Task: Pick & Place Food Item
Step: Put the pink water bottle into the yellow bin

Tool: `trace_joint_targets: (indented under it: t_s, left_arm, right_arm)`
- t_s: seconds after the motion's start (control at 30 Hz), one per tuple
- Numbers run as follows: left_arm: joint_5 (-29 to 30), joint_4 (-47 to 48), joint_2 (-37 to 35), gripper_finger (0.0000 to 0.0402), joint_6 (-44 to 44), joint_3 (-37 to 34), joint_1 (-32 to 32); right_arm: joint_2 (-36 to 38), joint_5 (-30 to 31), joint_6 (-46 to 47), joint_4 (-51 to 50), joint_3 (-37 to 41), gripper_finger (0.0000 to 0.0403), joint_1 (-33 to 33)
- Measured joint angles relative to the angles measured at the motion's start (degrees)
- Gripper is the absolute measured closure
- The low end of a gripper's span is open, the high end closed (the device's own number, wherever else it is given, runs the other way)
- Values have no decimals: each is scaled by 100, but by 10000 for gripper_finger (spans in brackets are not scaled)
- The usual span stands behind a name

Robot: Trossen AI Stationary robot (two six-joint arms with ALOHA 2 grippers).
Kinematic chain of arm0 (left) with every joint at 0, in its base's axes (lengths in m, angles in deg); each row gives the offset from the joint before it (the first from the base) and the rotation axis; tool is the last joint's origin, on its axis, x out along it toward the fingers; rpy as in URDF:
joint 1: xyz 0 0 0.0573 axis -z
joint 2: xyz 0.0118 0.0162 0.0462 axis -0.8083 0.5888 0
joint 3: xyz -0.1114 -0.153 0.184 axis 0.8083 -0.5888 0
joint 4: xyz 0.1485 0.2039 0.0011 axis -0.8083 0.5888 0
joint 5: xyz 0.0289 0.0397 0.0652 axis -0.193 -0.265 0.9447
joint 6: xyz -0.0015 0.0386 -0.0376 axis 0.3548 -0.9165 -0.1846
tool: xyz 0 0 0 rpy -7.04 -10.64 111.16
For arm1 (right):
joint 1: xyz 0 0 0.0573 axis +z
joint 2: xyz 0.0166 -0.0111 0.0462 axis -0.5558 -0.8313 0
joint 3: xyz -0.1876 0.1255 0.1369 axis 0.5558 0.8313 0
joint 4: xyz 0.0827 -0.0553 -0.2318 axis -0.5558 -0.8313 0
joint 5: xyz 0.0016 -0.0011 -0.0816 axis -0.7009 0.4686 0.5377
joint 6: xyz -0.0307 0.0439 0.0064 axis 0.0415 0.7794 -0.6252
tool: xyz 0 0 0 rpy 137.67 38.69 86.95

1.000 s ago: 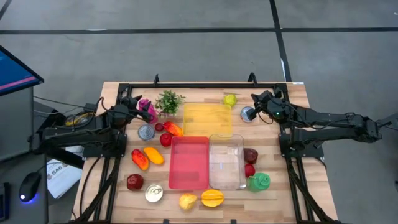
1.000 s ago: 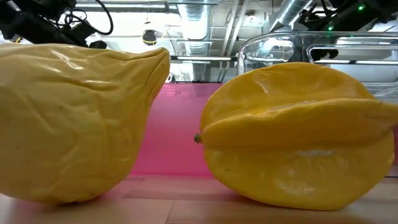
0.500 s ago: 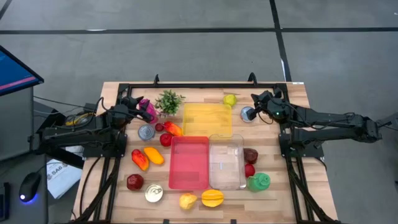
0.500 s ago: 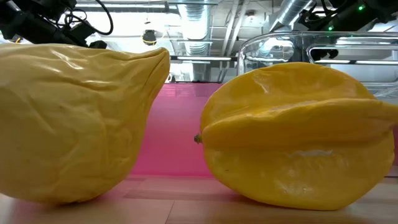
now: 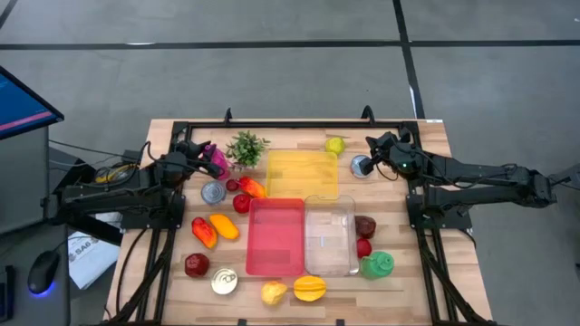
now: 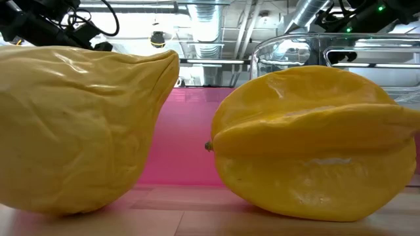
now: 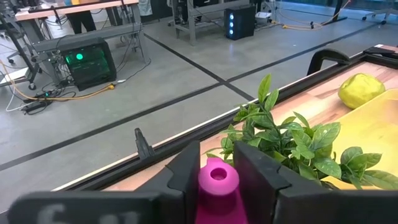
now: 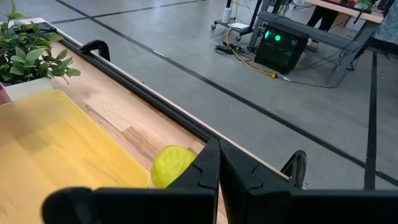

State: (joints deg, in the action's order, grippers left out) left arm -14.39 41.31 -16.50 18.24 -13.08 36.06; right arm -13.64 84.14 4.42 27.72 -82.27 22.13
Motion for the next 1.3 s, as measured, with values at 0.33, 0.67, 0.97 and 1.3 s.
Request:
trace_joint_targets:
  t_s: [0.33, 0.67, 0.97, 1.3]
  left_arm:
    - [-2, 11, 3, 347, 13, 0, 0]
    - [-2, 28, 3, 353, 4, 0, 0]
    - [-4, 33, 4, 354, 0, 0, 0]
    - [-21, -345, 10, 356, -417, -2, 0]
  right_arm:
    - [0, 0, 0, -2, -2, 403, 0]
    - [0, 0, -4, -11, -1, 403, 0]
    - [0, 0, -2, -15, -2, 403, 0]
    - [0, 1, -13, -15, -2, 403, 0]
